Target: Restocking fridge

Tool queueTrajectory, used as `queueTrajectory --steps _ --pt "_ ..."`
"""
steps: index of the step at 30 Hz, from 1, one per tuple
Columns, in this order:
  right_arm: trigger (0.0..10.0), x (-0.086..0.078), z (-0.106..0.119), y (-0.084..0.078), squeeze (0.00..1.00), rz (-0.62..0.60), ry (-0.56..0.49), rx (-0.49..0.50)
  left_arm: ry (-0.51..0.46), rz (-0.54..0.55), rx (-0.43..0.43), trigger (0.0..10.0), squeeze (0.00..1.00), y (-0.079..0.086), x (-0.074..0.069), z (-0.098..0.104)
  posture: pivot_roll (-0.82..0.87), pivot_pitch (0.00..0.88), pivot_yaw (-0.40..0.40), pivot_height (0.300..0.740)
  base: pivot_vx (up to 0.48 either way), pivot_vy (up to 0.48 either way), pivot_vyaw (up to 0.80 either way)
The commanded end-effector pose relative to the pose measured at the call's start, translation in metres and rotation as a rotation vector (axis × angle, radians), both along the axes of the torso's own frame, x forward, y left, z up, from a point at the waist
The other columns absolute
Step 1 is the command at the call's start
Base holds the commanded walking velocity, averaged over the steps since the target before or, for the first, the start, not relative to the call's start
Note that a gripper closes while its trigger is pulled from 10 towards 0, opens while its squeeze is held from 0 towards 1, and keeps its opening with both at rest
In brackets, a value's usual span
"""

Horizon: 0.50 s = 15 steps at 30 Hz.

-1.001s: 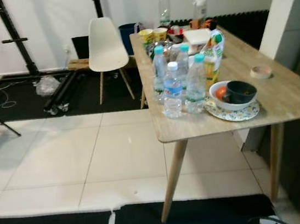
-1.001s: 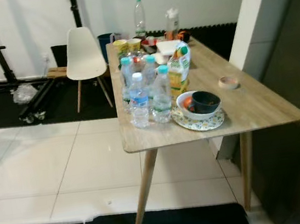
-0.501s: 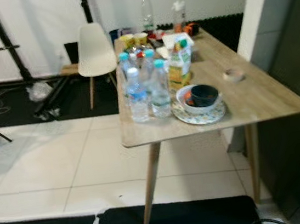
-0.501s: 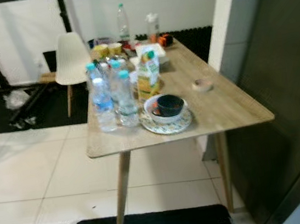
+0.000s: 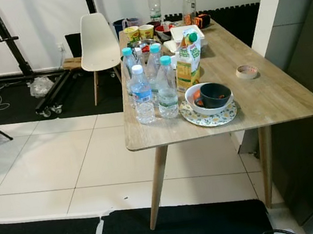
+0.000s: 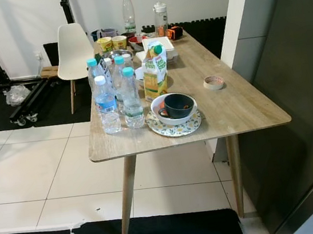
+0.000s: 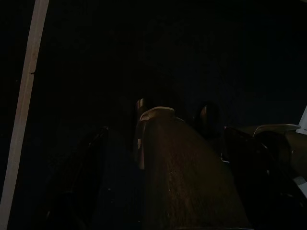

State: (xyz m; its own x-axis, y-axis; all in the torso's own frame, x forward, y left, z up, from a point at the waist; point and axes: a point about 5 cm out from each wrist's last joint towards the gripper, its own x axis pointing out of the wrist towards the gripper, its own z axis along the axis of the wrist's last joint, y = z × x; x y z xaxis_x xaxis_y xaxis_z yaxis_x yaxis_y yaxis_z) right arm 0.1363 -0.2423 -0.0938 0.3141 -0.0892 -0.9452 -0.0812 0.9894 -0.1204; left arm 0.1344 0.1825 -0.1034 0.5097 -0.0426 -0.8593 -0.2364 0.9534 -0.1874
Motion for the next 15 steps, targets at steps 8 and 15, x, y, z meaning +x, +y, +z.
queueTrajectory --steps 8,15 --pt "10.0 0.0028 0.0003 0.0026 0.0 0.008 -0.006 0.004 0.007 -0.011 0.005 10.0 0.0 0.0024 -0.0018 -0.0003 -0.12 0.0 0.0 0.74 0.03 0.0 0.0" --pt "10.0 0.0027 0.0003 0.0024 0.0 0.009 -0.006 0.004 0.006 -0.02 0.005 10.0 0.0 0.0013 -0.0016 -0.0004 -0.12 0.0 0.0 0.74 0.243 0.0 0.0"
